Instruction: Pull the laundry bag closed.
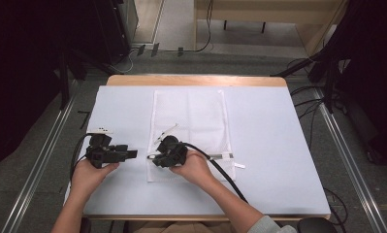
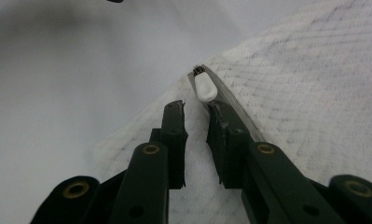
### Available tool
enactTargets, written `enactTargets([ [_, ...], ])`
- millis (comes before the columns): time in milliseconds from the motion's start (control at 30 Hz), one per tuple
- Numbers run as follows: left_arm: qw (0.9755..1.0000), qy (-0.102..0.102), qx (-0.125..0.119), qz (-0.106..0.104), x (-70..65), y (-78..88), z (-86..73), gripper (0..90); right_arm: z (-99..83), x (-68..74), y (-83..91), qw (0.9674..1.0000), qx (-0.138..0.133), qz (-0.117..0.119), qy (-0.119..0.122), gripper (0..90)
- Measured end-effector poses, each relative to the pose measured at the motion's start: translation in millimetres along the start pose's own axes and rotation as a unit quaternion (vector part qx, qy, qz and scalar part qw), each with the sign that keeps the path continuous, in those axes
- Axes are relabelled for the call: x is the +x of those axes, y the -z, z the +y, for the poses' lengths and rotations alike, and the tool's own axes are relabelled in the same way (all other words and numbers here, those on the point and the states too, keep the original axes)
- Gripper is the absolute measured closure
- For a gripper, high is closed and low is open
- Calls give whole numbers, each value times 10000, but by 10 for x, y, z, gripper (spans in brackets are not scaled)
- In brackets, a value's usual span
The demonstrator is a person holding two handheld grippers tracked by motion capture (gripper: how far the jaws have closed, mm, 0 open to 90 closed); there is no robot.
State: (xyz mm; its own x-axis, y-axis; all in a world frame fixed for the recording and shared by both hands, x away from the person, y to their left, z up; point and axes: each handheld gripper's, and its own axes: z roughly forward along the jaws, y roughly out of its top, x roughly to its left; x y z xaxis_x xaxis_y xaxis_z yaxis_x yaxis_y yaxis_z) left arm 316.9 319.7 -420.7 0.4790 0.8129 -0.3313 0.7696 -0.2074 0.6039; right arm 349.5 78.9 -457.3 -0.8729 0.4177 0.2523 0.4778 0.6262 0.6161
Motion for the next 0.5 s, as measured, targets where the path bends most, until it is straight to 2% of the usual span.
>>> enactTargets([
  [200, 10000, -45, 45, 29, 12, 8, -16, 414, 37, -18, -63, 9998, -126, 31, -139, 772],
  [500, 10000, -74, -2, -65, 36, 20, -31, 434, 163, -9, -147, 9999, -74, 7, -121, 828],
])
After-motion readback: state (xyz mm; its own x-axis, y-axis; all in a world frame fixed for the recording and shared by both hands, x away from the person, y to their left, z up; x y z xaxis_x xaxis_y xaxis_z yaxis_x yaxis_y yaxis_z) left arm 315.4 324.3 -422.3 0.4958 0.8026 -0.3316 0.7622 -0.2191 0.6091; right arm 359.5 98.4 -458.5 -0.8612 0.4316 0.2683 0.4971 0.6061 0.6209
